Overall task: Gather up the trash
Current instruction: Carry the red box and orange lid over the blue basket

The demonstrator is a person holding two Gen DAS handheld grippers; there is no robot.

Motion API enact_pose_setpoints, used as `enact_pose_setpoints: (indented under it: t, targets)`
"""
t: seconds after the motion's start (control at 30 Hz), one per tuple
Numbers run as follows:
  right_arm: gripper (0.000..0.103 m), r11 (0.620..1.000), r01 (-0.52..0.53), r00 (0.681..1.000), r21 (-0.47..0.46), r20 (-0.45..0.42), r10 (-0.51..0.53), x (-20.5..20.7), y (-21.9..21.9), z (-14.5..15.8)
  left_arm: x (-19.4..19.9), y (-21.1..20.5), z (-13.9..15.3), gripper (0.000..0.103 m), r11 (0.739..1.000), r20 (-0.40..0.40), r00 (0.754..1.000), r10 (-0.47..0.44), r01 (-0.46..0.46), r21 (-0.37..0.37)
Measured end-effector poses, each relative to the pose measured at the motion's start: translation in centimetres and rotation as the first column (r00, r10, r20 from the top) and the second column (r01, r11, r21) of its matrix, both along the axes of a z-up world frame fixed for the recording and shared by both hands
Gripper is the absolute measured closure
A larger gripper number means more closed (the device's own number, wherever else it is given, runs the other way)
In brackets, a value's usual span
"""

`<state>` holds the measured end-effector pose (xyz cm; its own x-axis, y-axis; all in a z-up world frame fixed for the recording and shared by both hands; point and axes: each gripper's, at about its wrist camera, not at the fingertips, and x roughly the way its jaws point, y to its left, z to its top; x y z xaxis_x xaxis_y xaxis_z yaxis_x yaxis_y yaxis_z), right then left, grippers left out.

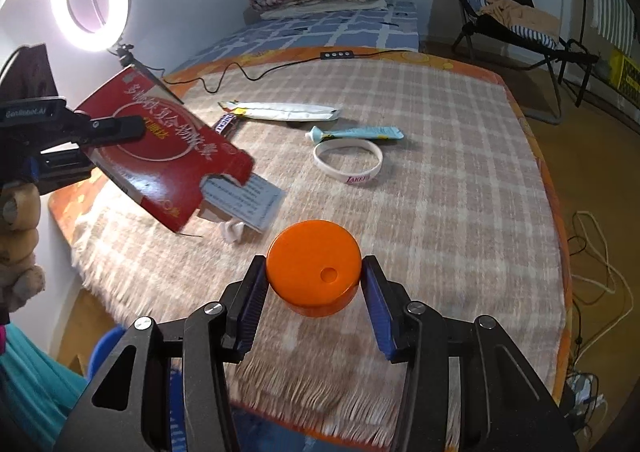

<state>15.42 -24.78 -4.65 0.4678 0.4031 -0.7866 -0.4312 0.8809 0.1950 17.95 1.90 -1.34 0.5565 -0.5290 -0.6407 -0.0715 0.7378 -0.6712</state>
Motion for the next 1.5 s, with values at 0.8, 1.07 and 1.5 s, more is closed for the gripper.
enact_pose_setpoints:
  t: [0.8, 1.07, 1.5]
  targets:
    - [0.057, 0.974, -0.212, 0.975, 0.078, -0.045, 0.216, -14.0, 3.8, 0.7, -20.7, 5.8, -2.9, 0.088, 0.998, -0.094, 0.994, 0.057, -0.054, 0.03]
    - [0.057, 0.964, -0.261, 0.957, 0.049, -0.119, 0.265, -17.1, 5.5, -2.8, -24.3, 4.8, -7.6, 0.088, 0.997, -0.203, 0.978, 0.049, -0.035, 0.071]
    - [0.057, 0.947, -0.321, 0.926, -0.003, -0.209, 0.313, -19.6, 7.6, -7.3, -26.0, 0.9, -11.7, 0.088, 0.97, -0.293, 0.956, -0.016, 0.086, 0.227]
